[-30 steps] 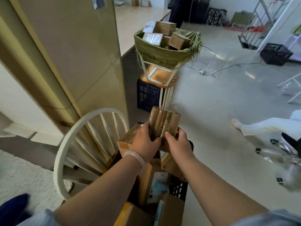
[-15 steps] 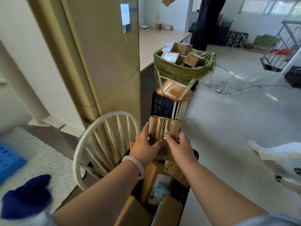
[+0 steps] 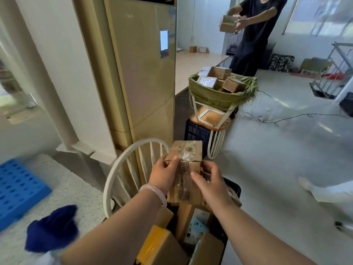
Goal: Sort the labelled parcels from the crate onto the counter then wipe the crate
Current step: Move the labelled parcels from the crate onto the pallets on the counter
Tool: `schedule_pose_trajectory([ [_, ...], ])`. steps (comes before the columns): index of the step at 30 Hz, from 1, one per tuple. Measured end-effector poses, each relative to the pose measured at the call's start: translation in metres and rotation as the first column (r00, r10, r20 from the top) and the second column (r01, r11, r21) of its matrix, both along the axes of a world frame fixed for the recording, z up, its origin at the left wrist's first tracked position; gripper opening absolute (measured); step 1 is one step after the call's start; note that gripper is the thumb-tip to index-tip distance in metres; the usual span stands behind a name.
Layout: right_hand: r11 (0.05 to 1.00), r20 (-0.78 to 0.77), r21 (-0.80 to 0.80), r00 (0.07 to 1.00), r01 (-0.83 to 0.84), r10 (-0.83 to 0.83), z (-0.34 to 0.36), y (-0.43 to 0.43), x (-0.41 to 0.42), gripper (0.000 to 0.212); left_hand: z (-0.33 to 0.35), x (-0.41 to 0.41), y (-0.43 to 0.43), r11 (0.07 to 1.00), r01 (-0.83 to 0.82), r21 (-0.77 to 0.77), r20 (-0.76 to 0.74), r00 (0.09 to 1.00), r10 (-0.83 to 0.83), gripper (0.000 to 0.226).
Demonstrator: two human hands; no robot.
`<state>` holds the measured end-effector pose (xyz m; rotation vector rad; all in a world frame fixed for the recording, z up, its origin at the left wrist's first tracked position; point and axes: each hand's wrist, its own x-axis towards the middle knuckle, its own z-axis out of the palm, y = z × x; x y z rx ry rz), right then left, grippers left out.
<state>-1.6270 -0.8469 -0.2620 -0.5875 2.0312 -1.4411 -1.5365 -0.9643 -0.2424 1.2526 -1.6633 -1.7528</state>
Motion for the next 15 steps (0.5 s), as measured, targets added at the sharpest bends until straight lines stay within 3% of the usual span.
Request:
schedule_pose_trajectory([
  [4, 0.999, 0.005, -0.004, 0.999, -0.045, 0.045, 0.006, -0.008, 0.024, 0.072, -0.001, 0.025, -0.001, 1.000, 0.018, -0.013, -0.003, 1.000, -0.018, 0.056],
  [11, 0.984, -0.240, 0.046, 0.954, -0.173, 0.179, 0.011, -0.019, 0.075, 0.061, -0.004, 0.081, -0.019, 1.000, -0.007, -0.002, 0.106, 0.994, 0.007, 0.074],
  [15, 0.949, -0.294, 0.059, 0.903, -0.310, 0.313, 0.006, -0.030, 0.116, 0.045, 0.002, 0.116, -0.032, 1.000, -0.002, 0.008, 0.092, 0.996, 0.002, 0.107],
])
